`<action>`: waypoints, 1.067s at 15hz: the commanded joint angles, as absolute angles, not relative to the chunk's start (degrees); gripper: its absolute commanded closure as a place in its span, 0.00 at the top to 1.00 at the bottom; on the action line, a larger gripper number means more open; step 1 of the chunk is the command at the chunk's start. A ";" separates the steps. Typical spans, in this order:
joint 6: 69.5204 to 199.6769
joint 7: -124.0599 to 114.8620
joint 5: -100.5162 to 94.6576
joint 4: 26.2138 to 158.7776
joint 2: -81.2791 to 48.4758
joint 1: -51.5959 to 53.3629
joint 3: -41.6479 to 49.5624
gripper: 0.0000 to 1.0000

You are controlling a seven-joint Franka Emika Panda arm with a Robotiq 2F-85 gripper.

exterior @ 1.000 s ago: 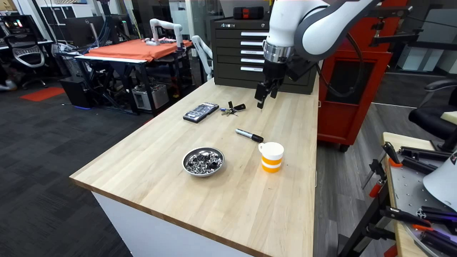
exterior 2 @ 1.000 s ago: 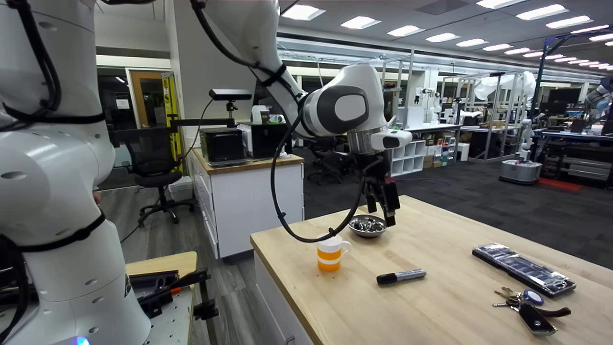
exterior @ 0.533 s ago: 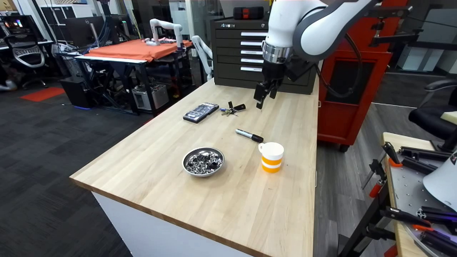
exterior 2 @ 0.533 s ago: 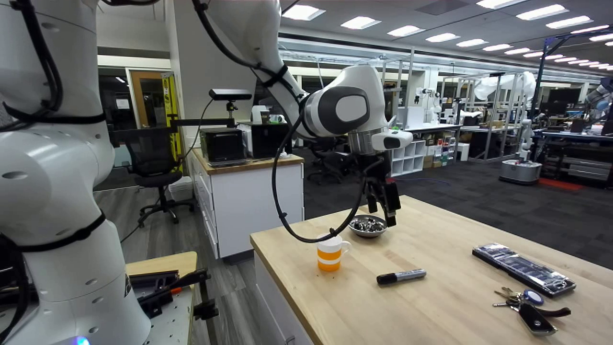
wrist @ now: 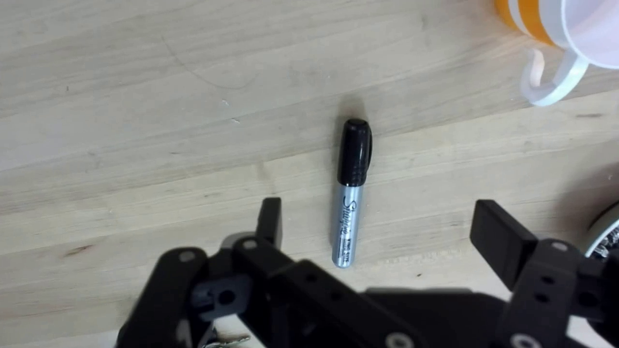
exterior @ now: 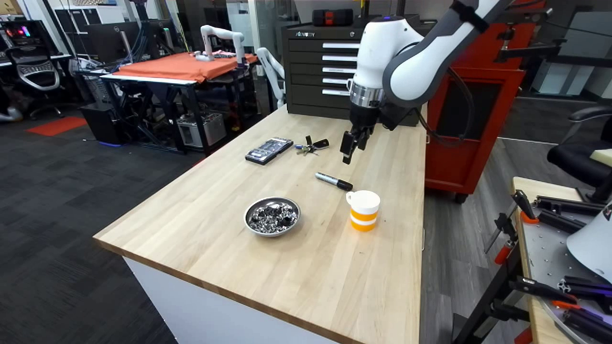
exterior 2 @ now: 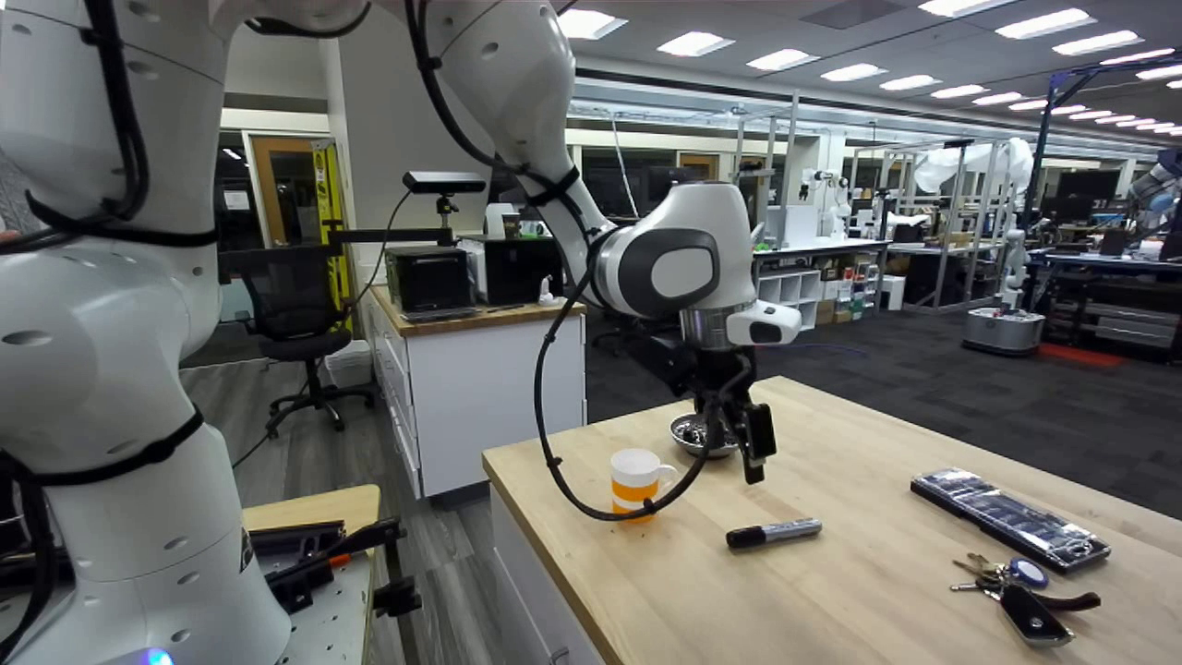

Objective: Put the marker in the cup

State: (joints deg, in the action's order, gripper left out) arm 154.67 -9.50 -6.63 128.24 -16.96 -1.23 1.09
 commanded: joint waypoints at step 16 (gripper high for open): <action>153.97 6.16 0.75 114.06 -33.12 -4.23 -1.41 1.00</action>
State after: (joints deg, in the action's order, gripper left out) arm 155.97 4.22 -0.65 118.04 -30.14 -2.58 0.10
